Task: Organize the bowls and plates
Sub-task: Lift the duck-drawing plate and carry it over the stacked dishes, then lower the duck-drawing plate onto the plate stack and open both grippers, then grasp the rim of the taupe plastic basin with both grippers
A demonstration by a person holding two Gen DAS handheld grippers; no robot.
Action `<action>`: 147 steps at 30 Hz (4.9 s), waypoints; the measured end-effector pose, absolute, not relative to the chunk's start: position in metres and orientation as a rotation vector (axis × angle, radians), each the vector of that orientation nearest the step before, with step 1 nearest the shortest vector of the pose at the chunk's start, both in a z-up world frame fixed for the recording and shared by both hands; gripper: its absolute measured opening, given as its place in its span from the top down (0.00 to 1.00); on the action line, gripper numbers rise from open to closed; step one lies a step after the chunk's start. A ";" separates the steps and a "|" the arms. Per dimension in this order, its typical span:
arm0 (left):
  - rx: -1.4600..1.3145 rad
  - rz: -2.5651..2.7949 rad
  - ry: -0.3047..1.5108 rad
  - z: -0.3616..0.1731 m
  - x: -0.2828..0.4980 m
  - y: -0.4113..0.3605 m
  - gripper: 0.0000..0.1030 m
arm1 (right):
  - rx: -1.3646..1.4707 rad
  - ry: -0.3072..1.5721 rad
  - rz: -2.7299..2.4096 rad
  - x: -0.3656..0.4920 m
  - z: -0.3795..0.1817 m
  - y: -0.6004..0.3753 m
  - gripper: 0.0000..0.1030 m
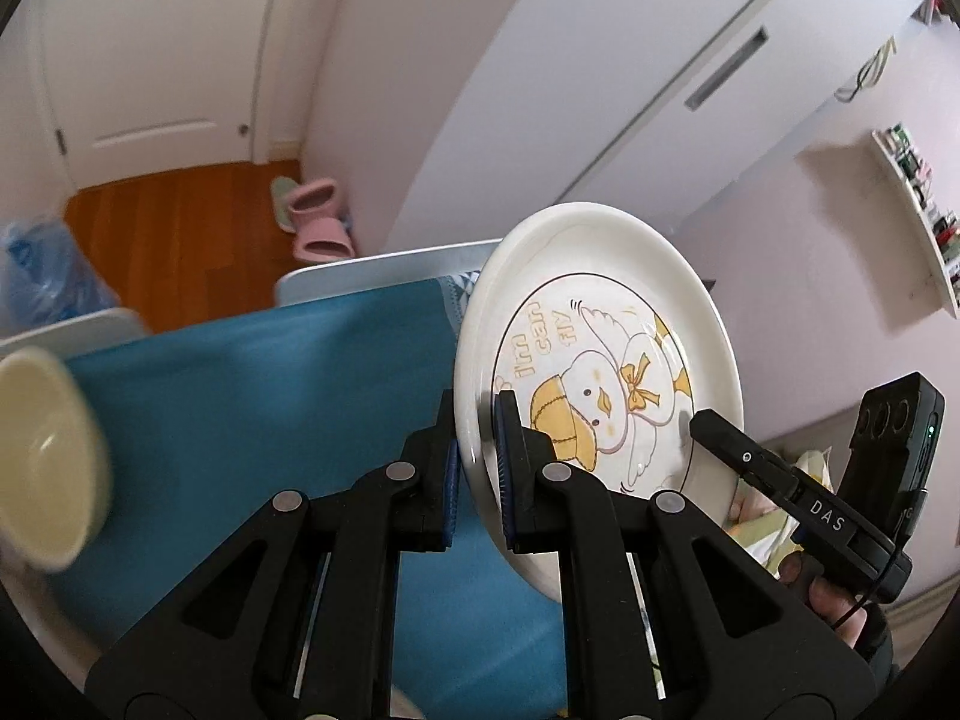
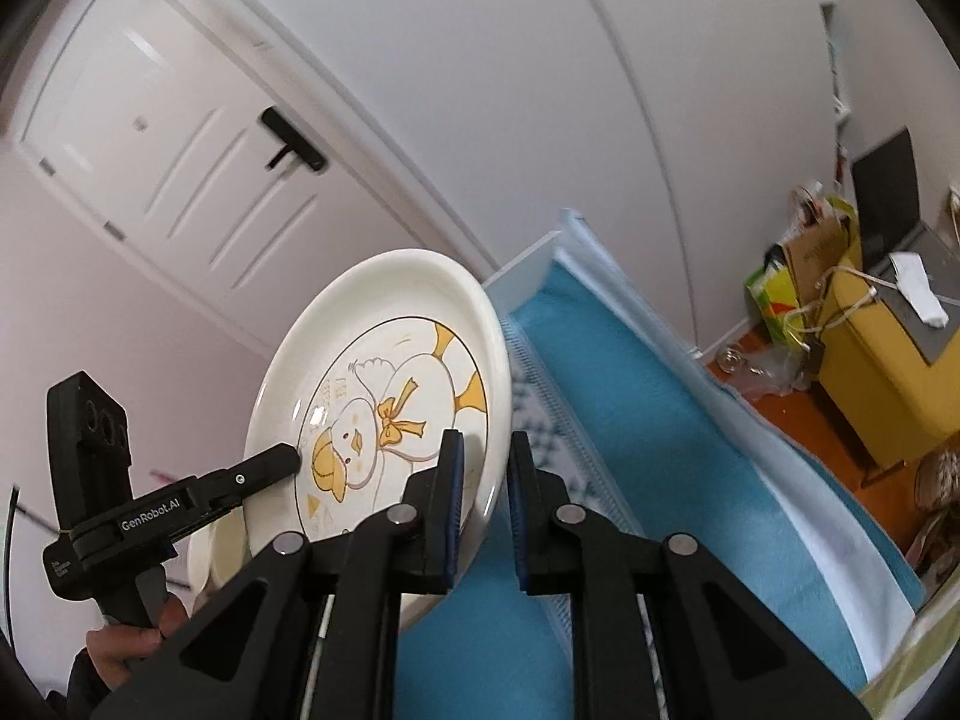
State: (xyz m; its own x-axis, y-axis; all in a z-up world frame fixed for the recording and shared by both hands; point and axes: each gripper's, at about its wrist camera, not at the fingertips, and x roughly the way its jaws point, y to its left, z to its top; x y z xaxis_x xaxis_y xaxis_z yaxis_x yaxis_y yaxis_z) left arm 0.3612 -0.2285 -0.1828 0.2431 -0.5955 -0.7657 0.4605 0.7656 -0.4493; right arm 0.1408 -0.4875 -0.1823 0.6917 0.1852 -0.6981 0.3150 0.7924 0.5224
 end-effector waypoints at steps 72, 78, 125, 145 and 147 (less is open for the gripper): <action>0.136 0.030 1.186 -0.267 0.189 -0.068 0.83 | -0.033 1.131 0.487 0.124 -0.242 -0.266 0.87; 0.196 0.043 1.176 -0.266 0.187 -0.075 0.82 | -0.038 1.126 0.475 0.126 -0.241 -0.267 0.87; -0.001 0.286 0.842 -0.136 0.182 0.006 0.00 | -0.042 0.922 0.781 0.163 -0.153 -0.249 0.00; -0.465 0.245 1.057 -0.246 0.217 0.115 0.14 | -0.240 1.178 0.955 0.238 -0.229 -0.100 0.00; -0.508 0.226 1.083 -0.260 0.224 0.120 0.22 | -0.233 1.207 0.961 0.245 -0.239 -0.093 0.05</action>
